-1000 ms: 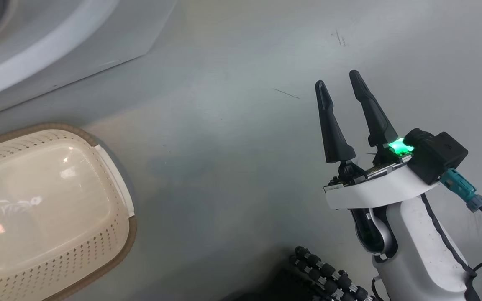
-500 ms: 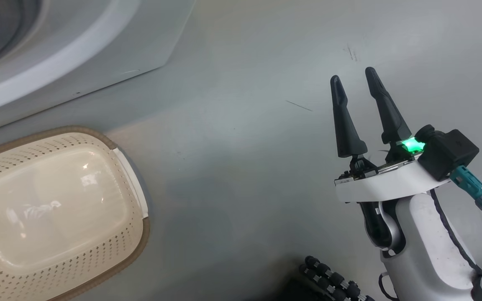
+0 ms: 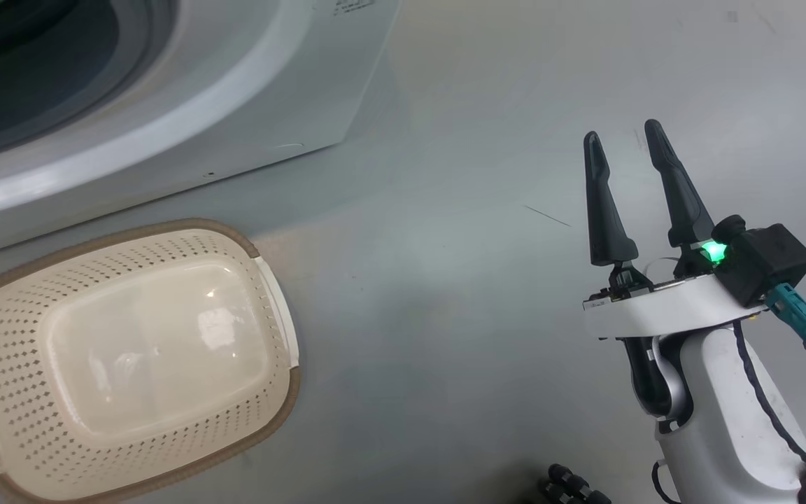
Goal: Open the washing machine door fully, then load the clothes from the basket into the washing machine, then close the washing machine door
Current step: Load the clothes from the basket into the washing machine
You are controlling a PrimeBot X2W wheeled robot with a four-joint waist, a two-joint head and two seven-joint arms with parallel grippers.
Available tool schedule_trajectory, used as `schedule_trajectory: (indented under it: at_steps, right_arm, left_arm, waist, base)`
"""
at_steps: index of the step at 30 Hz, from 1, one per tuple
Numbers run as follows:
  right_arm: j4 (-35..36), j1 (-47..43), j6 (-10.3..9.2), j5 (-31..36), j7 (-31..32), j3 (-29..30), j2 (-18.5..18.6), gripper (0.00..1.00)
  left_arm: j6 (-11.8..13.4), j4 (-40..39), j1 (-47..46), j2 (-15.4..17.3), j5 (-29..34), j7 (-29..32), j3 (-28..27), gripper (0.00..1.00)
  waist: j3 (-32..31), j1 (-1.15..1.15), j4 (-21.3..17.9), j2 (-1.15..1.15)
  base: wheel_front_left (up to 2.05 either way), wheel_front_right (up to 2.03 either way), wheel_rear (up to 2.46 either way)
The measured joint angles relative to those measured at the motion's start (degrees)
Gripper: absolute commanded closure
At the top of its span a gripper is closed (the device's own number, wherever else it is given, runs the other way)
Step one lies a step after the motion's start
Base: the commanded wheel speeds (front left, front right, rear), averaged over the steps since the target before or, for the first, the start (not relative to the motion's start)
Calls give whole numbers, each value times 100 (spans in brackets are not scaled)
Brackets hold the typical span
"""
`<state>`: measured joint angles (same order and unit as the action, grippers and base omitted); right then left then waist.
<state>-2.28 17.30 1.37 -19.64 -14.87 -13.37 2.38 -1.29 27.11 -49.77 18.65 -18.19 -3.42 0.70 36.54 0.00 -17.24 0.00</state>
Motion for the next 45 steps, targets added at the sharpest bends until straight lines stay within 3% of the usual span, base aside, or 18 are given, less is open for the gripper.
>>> schedule_trajectory:
  at_steps: [14,23,45]
  right_arm:
    - [-204,-341,78,346,0,220,44,0]
    - [-347,-740,103,536,1,410,209,0]
    - [-664,-1873,109,682,1,375,245,0]
  left_arm:
    - [370,-549,1841,-594,101,-1082,142,0]
    - [511,-1009,2980,-1068,325,-1103,348,0]
    - [577,-1722,5028,-1332,616,-1127,672,0]
  waist:
    - [-700,0,514,0]
    - [-1305,0,826,0]
    - [-3036,-1,1499,0]
  base:
    - [0,0,0]
    - [0,0,0]
    - [0,0,0]
